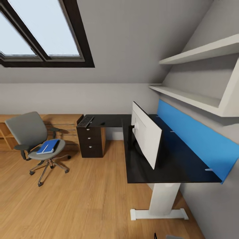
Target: In the bedroom, organize the workspace by keeping the computer under the desk, ensuring the monitor is on the desk, placing the keyboard on the desk next to the monitor, placing the mouse on the desk next to the keyboard, moving the folder from the swivel chair onto the desk next to the mouse, stacking the notebook on top of the folder with the pen on top of the notebook, and positioning the swivel chair next to the desk.
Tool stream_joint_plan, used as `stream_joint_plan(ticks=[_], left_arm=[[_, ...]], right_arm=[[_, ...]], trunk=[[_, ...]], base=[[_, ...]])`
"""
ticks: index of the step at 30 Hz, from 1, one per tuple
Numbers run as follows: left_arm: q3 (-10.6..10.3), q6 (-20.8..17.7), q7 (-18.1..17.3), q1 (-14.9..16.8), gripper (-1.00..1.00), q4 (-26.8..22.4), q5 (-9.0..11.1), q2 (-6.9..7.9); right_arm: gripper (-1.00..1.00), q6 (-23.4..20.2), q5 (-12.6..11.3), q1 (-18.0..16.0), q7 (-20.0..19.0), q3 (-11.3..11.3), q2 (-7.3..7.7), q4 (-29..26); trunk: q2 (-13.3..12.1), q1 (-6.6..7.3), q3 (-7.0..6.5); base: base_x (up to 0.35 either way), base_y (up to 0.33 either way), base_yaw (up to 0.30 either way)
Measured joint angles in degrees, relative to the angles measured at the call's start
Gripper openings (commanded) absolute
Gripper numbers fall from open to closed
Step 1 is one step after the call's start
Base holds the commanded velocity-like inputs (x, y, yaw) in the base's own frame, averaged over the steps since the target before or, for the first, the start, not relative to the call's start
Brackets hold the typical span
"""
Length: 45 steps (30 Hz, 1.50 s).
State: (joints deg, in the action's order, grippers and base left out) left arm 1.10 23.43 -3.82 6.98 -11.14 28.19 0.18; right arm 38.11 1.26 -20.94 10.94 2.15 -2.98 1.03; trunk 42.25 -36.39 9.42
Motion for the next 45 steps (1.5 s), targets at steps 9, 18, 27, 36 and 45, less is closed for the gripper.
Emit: stream_joint_plan(ticks=[9,18,27,36,45], left_arm=[[0.2,0.6,0.0,0.0,1.0,0.0,0.3,0.0],[0.1,0.6,0.0,0.0,1.0,0.0,0.2,-0.01],[0.0,0.6,0.0,0.0,1.0,0.0,0.2,-0.03],[-0.1,0.6,0.0,0.0,1.0,0.0,0.2,-0.03],[-0.1,0.8,0.0,0.0,1.0,0.0,0.1,-0.01]], right_arm=[[1.0,0.0,0.0,0.0,0.0,0.0,-0.05,0.1],[1.0,0.0,0.1,0.0,0.0,-0.1,-0.12,0.1],[1.0,0.0,0.1,0.0,0.0,-0.1,-0.31,0.1],[1.0,0.0,0.1,0.0,0.0,-0.1,-0.28,0.1],[1.0,0.0,0.1,0.0,0.0,-0.1,-0.28,0.1]], trunk=[[-3.6,1.98,-1.63],[-7.2,3.96,-3.56],[-10.9,5.94,-5.26],[-13.3,7.27,-6.36],[-13.3,7.27,-6.36]], base=[[0.0,0.0,-0.013],[0.0,0.0,-0.162],[0.0,0.0,-0.062],[0.0,0.0,-0.005],[0.0,0.0,0.0]])
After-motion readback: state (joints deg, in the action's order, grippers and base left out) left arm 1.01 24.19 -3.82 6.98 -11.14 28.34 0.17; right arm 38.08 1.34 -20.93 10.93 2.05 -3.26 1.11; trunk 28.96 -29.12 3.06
